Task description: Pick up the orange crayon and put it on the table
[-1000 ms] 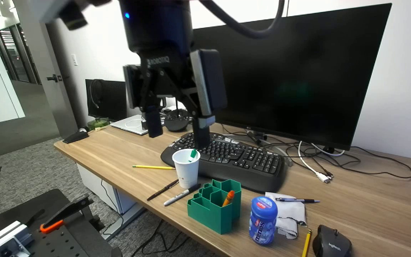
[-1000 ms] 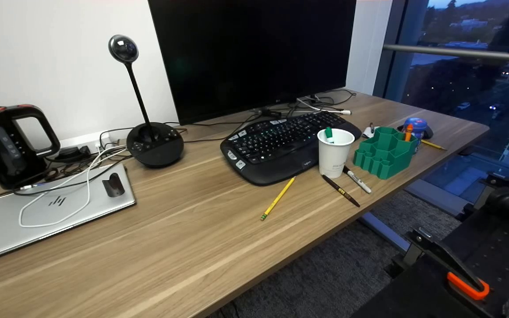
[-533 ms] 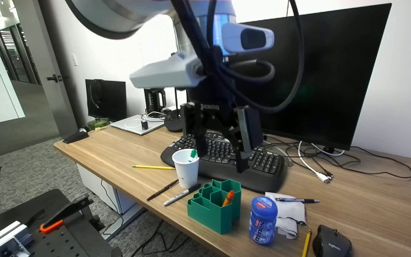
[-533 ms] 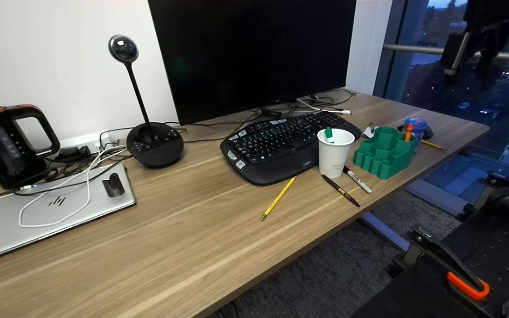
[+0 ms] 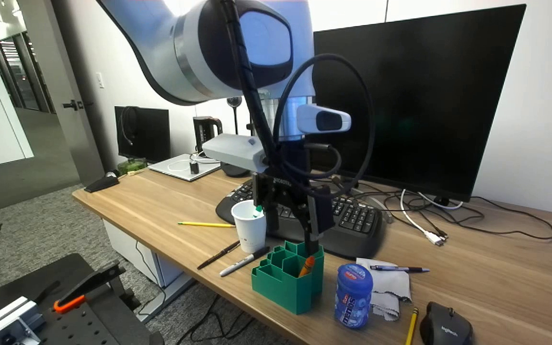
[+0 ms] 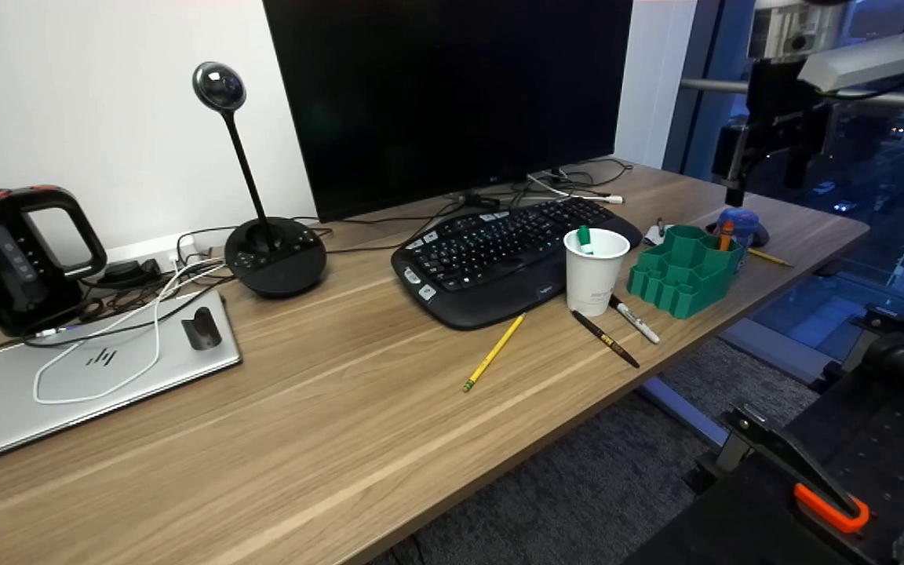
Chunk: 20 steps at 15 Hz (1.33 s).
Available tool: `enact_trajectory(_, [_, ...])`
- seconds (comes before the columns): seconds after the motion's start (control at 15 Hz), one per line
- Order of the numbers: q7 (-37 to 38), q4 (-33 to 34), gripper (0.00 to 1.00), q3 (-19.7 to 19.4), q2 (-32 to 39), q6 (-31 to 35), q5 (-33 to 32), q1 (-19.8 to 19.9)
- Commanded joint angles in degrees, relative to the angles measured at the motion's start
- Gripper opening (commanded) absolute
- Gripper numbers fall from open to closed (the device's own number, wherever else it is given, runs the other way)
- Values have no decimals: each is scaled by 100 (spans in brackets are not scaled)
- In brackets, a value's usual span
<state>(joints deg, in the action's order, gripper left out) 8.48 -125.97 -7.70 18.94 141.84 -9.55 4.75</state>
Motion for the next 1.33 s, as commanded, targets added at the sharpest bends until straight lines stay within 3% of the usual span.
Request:
enact_trajectory(0.0, [304,479,100,-9,469,-6,160,-105])
enact_trajectory(0.67, [606,1248,99,-67,1243,-95,311,-130])
enact_trajectory(0.73, [619,1304,75,-71,1292,-126,324,-129])
enact_trajectory(0.87, [634,1393,71,-78,1377,-172,361,-128])
enact_trajectory(1.27, [733,1600,26,-128,1579,-286,382,-151])
